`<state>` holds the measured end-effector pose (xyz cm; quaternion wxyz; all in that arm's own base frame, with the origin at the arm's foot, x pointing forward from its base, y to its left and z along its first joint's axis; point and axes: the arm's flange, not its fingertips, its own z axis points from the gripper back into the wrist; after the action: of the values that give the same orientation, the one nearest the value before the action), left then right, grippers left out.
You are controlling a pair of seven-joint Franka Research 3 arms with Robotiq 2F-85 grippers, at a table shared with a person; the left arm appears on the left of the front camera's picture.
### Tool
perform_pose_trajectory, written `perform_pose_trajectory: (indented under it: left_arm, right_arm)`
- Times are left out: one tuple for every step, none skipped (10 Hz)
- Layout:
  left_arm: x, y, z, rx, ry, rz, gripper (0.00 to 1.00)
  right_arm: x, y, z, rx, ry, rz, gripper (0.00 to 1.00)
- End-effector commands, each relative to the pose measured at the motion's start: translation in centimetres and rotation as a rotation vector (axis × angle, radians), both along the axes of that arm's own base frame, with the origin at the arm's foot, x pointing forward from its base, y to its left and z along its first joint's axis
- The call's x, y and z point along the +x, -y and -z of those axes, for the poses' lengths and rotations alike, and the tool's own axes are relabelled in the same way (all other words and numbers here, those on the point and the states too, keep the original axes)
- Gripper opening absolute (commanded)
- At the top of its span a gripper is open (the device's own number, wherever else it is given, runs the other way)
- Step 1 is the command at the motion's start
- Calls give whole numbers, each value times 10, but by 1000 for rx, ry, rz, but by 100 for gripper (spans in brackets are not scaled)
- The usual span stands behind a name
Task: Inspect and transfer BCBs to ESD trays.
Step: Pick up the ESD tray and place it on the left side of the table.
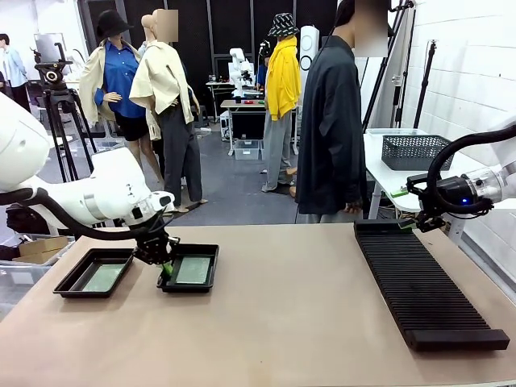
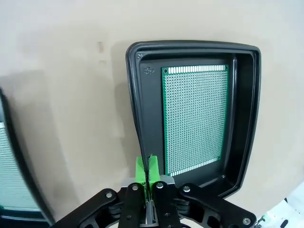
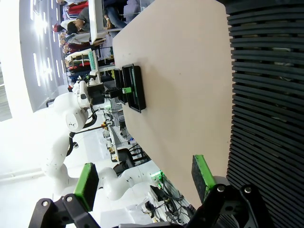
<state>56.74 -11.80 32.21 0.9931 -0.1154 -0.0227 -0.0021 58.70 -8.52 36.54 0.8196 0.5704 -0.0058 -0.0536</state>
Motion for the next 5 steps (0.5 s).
perform_pose_trajectory:
  left_arm:
    - [-3, -19, -2, 6, -7, 24, 0]
    - [-2, -26, -2, 13, -15, 32, 0]
    - [-1, -34, -2, 15, -17, 48, 0]
    - [-3, -41, -2, 21, -20, 49, 0]
    - [-6, -47, -1, 33, -22, 61, 0]
  right_arm:
    - [2, -3, -1, -5, -13, 11, 100]
    - [2, -3, -1, -5, -13, 11, 100]
    - [2, -3, -1, -5, -13, 11, 100]
    - [2, -3, -1, -5, -13, 11, 100]
    - [2, -3, -1, -5, -13, 11, 100]
